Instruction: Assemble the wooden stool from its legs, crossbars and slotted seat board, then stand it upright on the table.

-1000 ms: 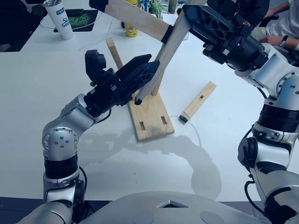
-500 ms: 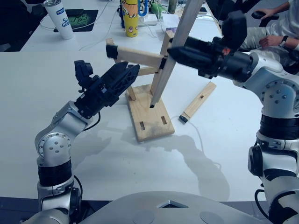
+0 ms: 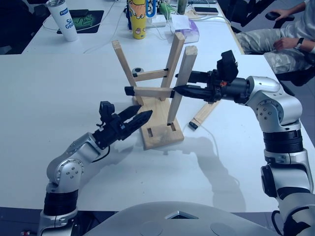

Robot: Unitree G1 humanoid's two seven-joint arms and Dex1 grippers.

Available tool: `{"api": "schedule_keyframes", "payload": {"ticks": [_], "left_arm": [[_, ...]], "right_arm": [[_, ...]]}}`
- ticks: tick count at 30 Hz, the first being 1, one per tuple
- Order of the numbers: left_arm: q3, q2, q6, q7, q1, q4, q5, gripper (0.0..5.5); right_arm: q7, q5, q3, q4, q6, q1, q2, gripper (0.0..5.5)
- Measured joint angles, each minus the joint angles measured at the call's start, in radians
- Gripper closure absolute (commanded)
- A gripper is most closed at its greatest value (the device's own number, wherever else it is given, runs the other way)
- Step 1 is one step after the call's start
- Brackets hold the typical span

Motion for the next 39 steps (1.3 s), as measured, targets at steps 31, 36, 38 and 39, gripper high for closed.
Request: {"api": "schedule_keyframes", "payload": {"ticks": [31,36,38,39], "left_arm": [[-0.407,0.17,-0.367,-0.163,-0.094,0.173,0.811,1.52],[-0.415,0.172,-0.379,-0.185,-0.103,0.174,0.83,1.52],[-0.418,0.173,-0.38,-0.199,-0.106,0.175,0.834,1.52],[-0.421,0.175,-0.38,-0.206,-0.11,0.176,0.838,1.52]], "right_arm": [[0.017,-0.076,-0.014,0.08,-0.025,0.003,0.05,3.45],[0.018,-0.076,-0.024,0.08,-0.025,0.003,0.054,3.45],[0.02,-0.076,-0.026,0.08,-0.023,0.003,0.054,3.45],[0.02,-0.076,-0.028,0.08,-0.022,0.003,0.054,3.45]]}}
